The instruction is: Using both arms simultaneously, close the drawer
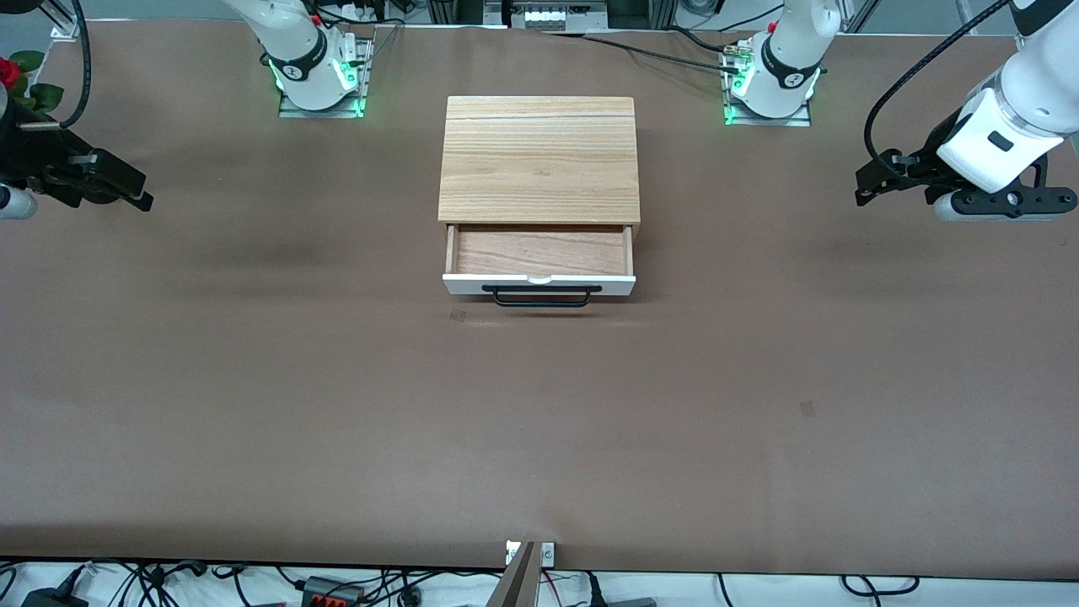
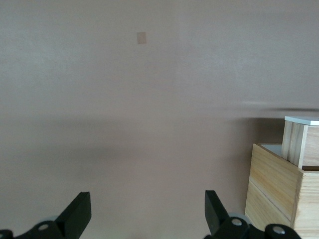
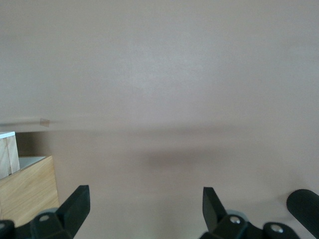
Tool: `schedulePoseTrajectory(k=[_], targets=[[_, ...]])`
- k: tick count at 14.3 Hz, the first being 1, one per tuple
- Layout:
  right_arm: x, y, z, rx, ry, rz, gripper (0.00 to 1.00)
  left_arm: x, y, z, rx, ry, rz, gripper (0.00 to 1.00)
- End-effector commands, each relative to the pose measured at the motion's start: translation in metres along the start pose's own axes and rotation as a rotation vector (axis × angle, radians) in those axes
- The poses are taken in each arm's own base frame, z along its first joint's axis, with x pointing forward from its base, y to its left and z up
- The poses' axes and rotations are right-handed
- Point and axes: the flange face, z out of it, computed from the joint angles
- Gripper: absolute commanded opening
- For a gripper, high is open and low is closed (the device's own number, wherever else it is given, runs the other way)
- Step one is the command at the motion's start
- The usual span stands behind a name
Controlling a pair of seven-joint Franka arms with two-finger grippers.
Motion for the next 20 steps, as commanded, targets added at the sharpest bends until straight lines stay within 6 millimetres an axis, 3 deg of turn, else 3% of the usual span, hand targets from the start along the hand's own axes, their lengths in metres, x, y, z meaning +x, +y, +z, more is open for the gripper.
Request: schedulePoseTrajectory(k=[1,5,7,10,13,16,20], targets=[[0.001,-0.002,-0.005,0.01,-0.003,0.011,1.0,0.004,-0.003,-0.005,0.009,0.01,0.003,1.0],[0.001,-0.002,-0.005,0.01,-0.005,0.011,1.0,0.009,-0.009,-0.001,0.006,0.004,-0.008,1.0],[0.001,0.0,-0.003,0.008,-0.014,0.01,1.0,0.029,-0.007,0.015,-0.02,-0.036,-0.011,1.0],[0.002,-0.009,0.006,0.005,-0.046,-0.007,1.0,0.028,0.005,0.013,-0.05,-0.04,0.006,1.0],[0.017,-0.037,0.049,-0.001,-0.13,-0.05,1.0,0.03,0.024,0.018,-0.168,-0.058,0.012,1.0],[0.026,-0.081,0.083,0.015,-0.173,-0.108,1.0,0.056,0.035,0.047,-0.386,-0.084,-0.044,1.0],[0.044,-0.111,0.131,0.132,-0.206,-0.095,1.0,0.091,0.06,0.115,-0.624,-0.184,-0.102,1.0]])
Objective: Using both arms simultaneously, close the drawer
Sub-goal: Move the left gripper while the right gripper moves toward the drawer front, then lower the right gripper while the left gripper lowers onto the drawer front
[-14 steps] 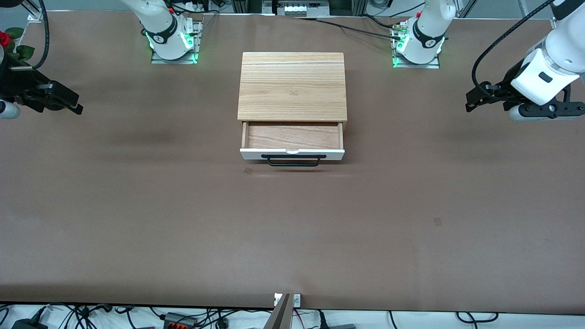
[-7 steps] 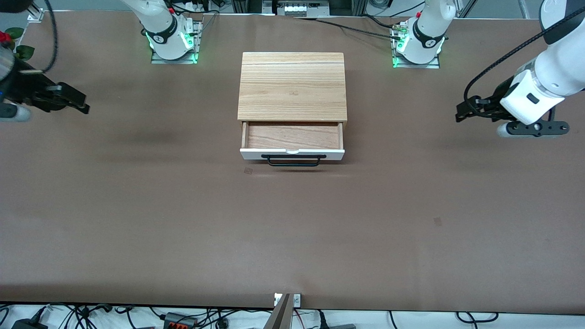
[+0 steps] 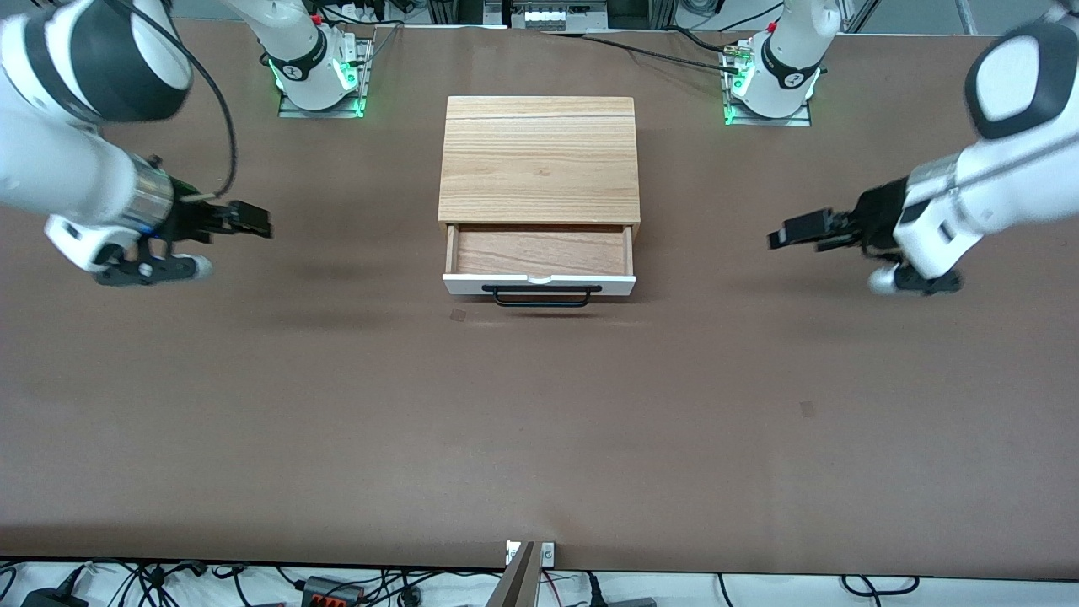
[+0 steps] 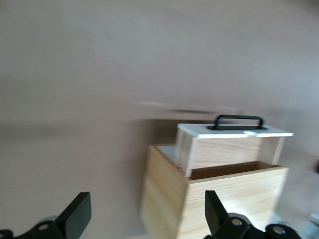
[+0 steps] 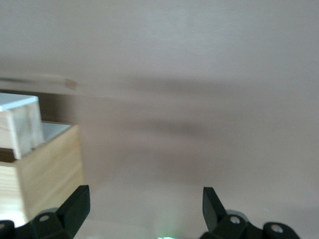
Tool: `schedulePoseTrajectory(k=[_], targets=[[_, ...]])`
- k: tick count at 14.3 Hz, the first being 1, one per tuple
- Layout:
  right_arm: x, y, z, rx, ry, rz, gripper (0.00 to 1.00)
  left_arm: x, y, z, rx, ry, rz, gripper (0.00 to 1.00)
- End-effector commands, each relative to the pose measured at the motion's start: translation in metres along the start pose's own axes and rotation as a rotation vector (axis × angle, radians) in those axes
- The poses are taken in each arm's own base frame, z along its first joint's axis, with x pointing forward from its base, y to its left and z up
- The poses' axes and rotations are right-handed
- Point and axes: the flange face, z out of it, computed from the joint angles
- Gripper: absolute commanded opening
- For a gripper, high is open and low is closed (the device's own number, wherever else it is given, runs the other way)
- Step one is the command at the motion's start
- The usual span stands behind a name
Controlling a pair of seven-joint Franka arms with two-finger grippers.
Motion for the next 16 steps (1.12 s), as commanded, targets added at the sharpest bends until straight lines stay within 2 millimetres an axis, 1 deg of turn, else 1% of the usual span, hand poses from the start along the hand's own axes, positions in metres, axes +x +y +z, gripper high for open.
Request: schedulePoseTrajectory(k=[1,2,3,4,5,6,8,10,11,13,14,15,16], targets=[[0.025,-0.014,0.02,0.043,0.026,0.011,1.0,0.037,-0.001,0.039,-0.187,-0.019,0.052,1.0],[0.033,-0.027,0.031,0.062,0.048,0.004,1.0,0.048,-0.008,0.058,-0.241,-0.031,0.118,1.0],[0.04,-0.036,0.038,0.083,0.063,0.001,1.0,0.061,-0.019,0.083,-0.29,-0.056,0.167,1.0],[0.048,-0.044,0.048,0.107,0.082,0.004,1.0,0.071,-0.023,0.098,-0.349,-0.067,0.202,1.0],[0.057,-0.056,0.059,0.131,0.108,0.001,1.0,0.074,-0.025,0.111,-0.371,-0.079,0.221,1.0],[0.064,-0.067,0.07,0.146,0.131,-0.001,1.0,0.073,-0.018,0.125,-0.372,-0.098,0.237,1.0],[0.075,-0.092,0.09,0.164,0.179,-0.015,1.0,0.067,0.007,0.141,-0.406,-0.107,0.248,1.0],[0.082,-0.114,0.107,0.184,0.22,0.018,1.0,0.068,0.016,0.153,-0.399,-0.085,0.237,1.0],[0.083,-0.128,0.115,0.187,0.235,0.047,1.0,0.064,0.028,0.165,-0.382,-0.075,0.234,1.0],[0.086,-0.161,0.137,0.19,0.276,0.061,1.0,0.062,0.041,0.182,-0.347,-0.045,0.189,1.0],[0.086,-0.174,0.146,0.193,0.292,0.066,1.0,0.059,0.049,0.197,-0.328,-0.059,0.157,1.0],[0.084,-0.188,0.158,0.19,0.294,0.06,1.0,0.058,0.05,0.205,-0.285,-0.056,0.145,1.0],[0.082,-0.201,0.168,0.187,0.298,0.04,1.0,0.058,0.051,0.209,-0.226,-0.048,0.148,1.0]])
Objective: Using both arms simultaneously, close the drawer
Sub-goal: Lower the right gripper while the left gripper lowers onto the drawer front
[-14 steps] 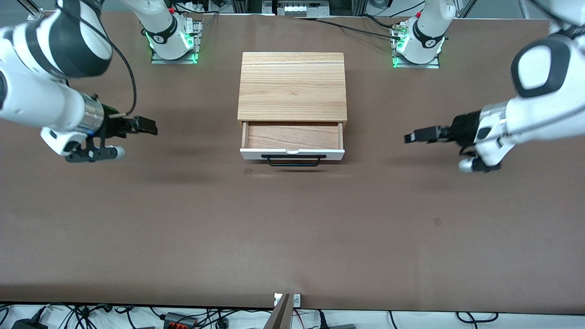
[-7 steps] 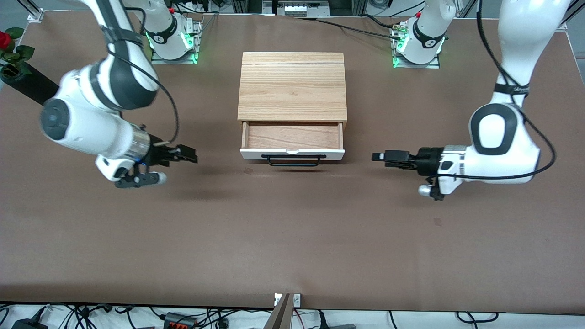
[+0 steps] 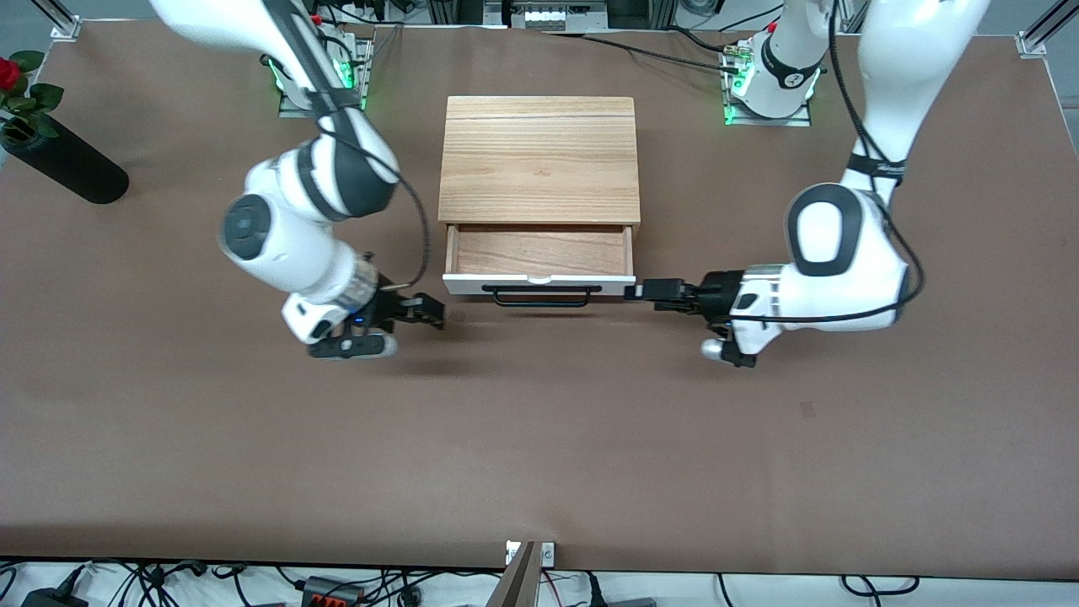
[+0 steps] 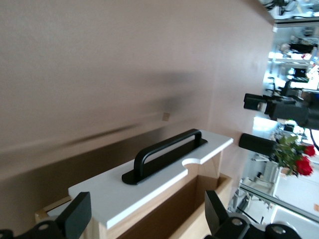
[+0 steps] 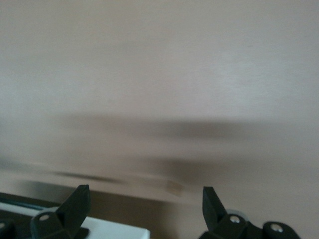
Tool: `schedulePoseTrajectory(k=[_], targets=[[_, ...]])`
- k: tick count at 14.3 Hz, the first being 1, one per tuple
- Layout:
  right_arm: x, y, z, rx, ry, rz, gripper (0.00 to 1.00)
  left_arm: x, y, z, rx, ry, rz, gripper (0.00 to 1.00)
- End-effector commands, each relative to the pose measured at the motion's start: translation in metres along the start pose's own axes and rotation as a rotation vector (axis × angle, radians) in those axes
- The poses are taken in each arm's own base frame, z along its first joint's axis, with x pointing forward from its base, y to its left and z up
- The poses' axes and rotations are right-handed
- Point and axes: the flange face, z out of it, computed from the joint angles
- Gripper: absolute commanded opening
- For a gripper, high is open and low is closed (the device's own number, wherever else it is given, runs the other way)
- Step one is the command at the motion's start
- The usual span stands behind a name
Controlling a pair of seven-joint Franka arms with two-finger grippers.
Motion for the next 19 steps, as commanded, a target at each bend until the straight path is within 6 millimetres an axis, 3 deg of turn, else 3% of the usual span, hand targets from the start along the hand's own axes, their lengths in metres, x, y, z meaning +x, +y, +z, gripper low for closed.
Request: schedulePoseTrajectory(k=[1,5,11,14,19], targets=[[-0.007,-0.023,0.018,0.018,0.016,-0.01,1.0,0.0,0.001,0.016,0.125,0.001,-0.04,1.0],[-0.014,-0.035,0.021,0.08,-0.016,-0.004,1.0,-0.008,0.008,0.03,0.243,-0.014,-0.111,1.0],[-0.028,-0.032,0.043,0.064,-0.059,-0.112,1.0,-0.011,0.016,0.061,0.334,0.024,-0.153,1.0],[-0.035,-0.028,0.048,0.055,-0.076,-0.108,1.0,-0.013,0.015,0.066,0.442,0.034,-0.139,1.0],[-0.047,-0.033,0.033,0.057,-0.142,-0.121,1.0,-0.021,0.022,0.077,0.454,0.014,-0.134,1.0]])
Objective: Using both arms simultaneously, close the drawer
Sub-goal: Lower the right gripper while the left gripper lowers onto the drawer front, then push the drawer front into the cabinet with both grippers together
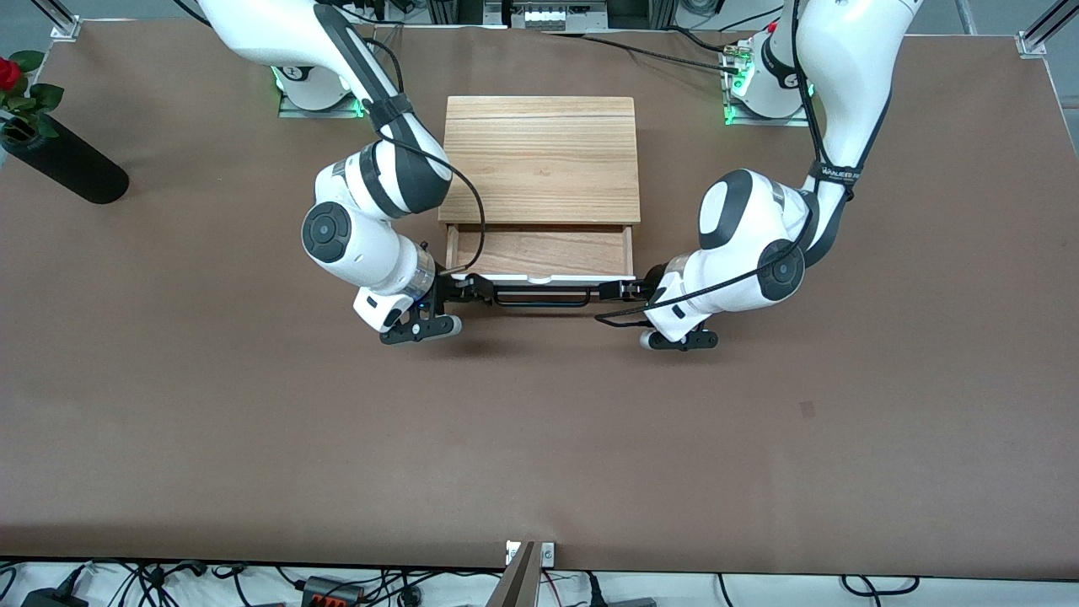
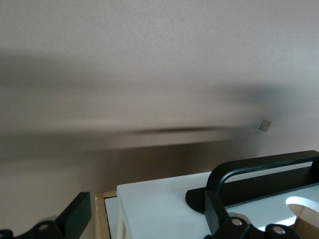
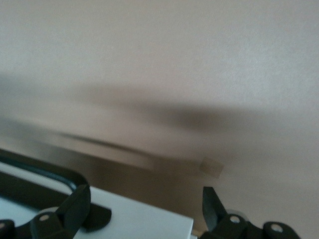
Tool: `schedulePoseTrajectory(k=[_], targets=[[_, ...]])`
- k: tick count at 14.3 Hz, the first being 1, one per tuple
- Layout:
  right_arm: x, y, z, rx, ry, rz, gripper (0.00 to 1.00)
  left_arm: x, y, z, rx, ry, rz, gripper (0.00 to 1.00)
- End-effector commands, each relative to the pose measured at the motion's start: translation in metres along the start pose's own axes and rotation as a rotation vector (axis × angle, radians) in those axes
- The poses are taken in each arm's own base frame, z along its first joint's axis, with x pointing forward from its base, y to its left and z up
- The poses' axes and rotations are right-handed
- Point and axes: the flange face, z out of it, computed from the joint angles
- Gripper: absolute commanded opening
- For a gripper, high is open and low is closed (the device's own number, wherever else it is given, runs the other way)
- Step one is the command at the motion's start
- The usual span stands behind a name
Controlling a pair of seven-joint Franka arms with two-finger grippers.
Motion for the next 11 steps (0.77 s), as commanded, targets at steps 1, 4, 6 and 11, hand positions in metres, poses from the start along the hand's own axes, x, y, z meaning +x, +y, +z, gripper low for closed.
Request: schedulePoseTrajectory(k=[1,4,6,11], targets=[[-0.01,-0.003,-0.014,0.025,-0.022,-0.015,1.0,-0.005,0.007,0.002,0.027,0.0,0.002,1.0],[-0.01,-0.002,-0.006,0.021,-0.03,-0.013,1.0,-0.015,0.013,0.006,0.037,-0.019,-0.009,1.0],[-0.01,-0.001,-0.005,0.02,-0.033,-0.011,1.0,-0.024,0.016,0.005,0.048,-0.041,-0.011,1.0],[-0.012,-0.002,-0.003,0.019,-0.039,-0.013,1.0,-0.043,0.02,-0.006,0.061,-0.074,0.001,1.0]])
